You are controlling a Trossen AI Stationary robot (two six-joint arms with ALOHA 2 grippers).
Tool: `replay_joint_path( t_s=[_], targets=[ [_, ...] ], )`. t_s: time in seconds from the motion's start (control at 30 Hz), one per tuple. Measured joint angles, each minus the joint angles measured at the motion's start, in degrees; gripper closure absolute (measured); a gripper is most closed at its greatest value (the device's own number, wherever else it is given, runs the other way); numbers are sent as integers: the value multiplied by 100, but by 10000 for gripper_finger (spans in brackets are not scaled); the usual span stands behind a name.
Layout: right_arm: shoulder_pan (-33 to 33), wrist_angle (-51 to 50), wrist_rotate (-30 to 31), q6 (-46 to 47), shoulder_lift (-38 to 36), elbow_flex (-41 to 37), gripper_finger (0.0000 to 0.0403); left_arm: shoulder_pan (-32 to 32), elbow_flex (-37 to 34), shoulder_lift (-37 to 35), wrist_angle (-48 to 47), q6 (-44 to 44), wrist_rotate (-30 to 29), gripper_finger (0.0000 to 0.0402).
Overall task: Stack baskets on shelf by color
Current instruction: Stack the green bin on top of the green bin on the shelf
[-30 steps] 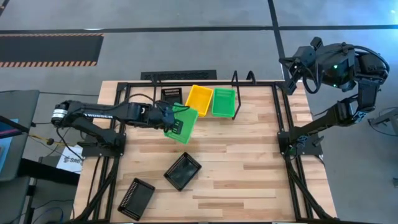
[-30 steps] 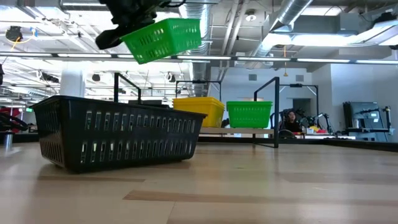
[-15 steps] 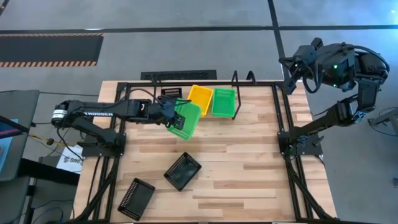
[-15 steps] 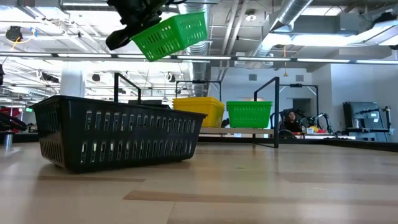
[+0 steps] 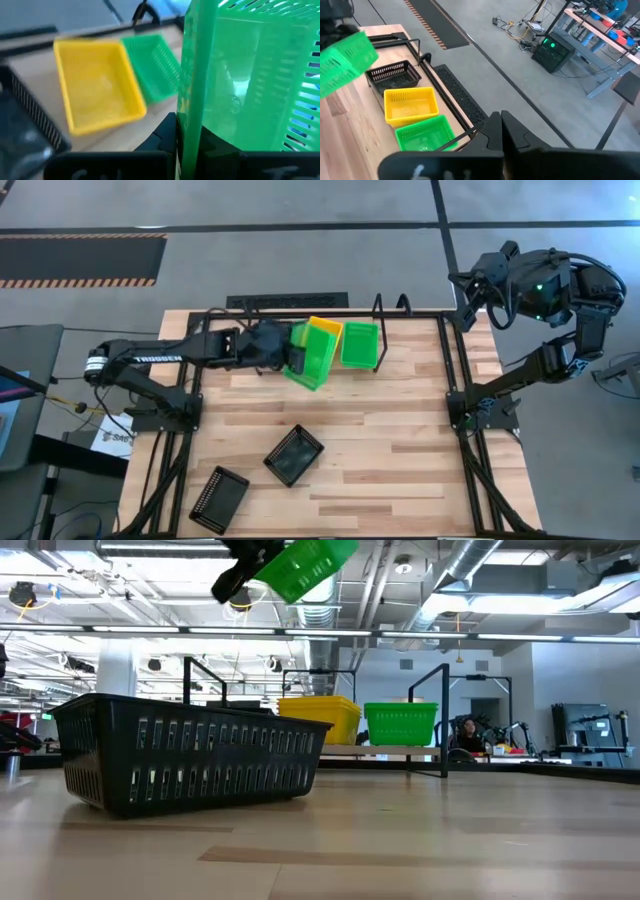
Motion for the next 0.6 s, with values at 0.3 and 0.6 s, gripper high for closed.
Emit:
replay_joint_path(
  t_s=[0.3, 0.6],
  targets=[
    [0, 1, -3, 6, -8, 0, 400, 322, 1921, 1163, -1462, 861, 14, 401],
    [251, 11, -3, 1295, 54, -1011, 401, 436, 2912, 1618, -2136, 1400, -731, 401]
  ],
)
